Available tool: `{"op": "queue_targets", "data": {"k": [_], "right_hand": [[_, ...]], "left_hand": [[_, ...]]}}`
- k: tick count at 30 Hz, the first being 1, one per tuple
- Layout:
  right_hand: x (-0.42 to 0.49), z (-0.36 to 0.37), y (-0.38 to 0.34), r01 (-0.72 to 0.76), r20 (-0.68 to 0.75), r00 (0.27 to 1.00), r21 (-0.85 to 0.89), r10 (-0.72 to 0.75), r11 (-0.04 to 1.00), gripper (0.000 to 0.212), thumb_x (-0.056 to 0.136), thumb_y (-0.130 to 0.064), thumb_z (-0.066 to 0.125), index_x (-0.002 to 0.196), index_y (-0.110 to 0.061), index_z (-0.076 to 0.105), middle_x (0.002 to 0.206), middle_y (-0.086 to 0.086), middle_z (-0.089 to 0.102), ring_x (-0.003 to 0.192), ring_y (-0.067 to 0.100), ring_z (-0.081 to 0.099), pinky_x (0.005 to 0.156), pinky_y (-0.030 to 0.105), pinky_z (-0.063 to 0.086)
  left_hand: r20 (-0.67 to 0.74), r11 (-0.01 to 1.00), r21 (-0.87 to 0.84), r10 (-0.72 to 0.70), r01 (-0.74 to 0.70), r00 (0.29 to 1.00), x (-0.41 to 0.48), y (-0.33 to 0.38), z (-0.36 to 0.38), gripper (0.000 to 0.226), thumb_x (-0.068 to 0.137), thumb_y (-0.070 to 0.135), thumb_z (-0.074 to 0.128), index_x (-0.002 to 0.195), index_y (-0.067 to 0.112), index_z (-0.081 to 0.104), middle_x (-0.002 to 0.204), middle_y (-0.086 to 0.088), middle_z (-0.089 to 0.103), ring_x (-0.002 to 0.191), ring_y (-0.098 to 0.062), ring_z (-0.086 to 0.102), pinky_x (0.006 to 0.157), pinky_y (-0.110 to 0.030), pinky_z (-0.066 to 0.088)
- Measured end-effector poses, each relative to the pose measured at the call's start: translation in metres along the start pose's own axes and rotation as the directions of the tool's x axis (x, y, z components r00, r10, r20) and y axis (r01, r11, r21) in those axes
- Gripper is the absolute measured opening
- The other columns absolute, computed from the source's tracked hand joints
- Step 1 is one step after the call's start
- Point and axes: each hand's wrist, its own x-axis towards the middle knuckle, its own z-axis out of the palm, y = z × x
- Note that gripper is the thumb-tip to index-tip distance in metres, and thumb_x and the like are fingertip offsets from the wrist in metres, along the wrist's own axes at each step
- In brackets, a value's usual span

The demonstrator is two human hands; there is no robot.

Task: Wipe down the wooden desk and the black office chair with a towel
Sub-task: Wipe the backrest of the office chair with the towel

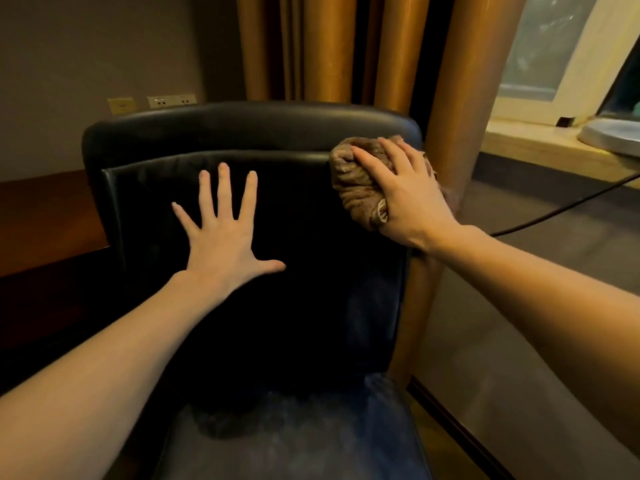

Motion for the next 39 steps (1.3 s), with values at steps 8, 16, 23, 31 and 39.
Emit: {"op": "queue_targets", "data": {"k": [8,16,23,31,39], "right_hand": [[-0.095,0.098,-0.035,0.028,-0.268,0.963,0.033,-0.018,0.999,0.054,0.093,-0.044,0.06,0.144,-0.026,0.057,0.148,0.012,0.049,0.135,0.04,0.039,0.107,0.055,0.028],[-0.122,0.088,-0.034,0.164,-0.048,0.985,-0.038,-0.166,0.986,0.054,0.091,-0.045,0.051,0.143,-0.028,0.056,0.137,0.008,0.055,0.126,0.035,0.042,0.099,0.055,0.04],[-0.028,0.0,-0.011,0.051,-0.356,0.93,-0.108,-0.087,0.993,0.063,0.09,-0.048,0.05,0.148,-0.022,0.052,0.153,0.019,0.042,0.14,0.04,0.031,0.109,0.059,0.031],[-0.04,0.078,-0.024,-0.002,-0.36,0.932,0.113,0.043,0.994,0.057,0.1,-0.04,0.055,0.154,-0.026,0.045,0.164,0.011,0.033,0.152,0.039,0.022,0.119,0.062,0.022],[-0.17,0.157,-0.024,0.271,-0.049,0.958,-0.182,-0.284,0.945,0.056,0.09,-0.036,0.059,0.144,-0.027,0.052,0.15,0.015,0.051,0.145,0.041,0.032,0.119,0.069,0.013]], "left_hand": [[-0.054,0.998,0.051,-0.023,0.025,0.998,0.0,-0.004,0.005,0.148,0.06,0.083,0.073,0.161,0.025,-0.018,0.166,-0.014,-0.029,0.152,-0.043,-0.023,0.112,-0.081,0.004],[-0.046,0.997,0.06,-0.053,0.056,0.998,-0.003,-0.005,0.0,0.149,0.06,0.084,0.073,0.16,0.026,-0.022,0.165,-0.013,-0.03,0.152,-0.042,-0.025,0.113,-0.08,0.004],[-0.016,0.999,0.034,-0.012,0.013,1.0,-0.003,-0.01,-0.001,0.145,0.063,0.085,0.068,0.16,0.026,-0.021,0.165,-0.013,-0.03,0.151,-0.043,-0.026,0.111,-0.081,0.002],[-0.076,0.998,0.063,-0.017,0.022,0.997,0.001,-0.013,0.012,0.146,0.062,0.084,0.071,0.161,0.025,-0.018,0.166,-0.015,-0.027,0.152,-0.043,-0.024,0.112,-0.081,0.002],[-0.106,0.996,0.088,-0.022,0.031,0.994,-0.002,-0.012,0.013,0.147,0.063,0.083,0.071,0.161,0.023,-0.02,0.166,-0.018,-0.028,0.151,-0.045,-0.024,0.111,-0.082,0.005]]}}
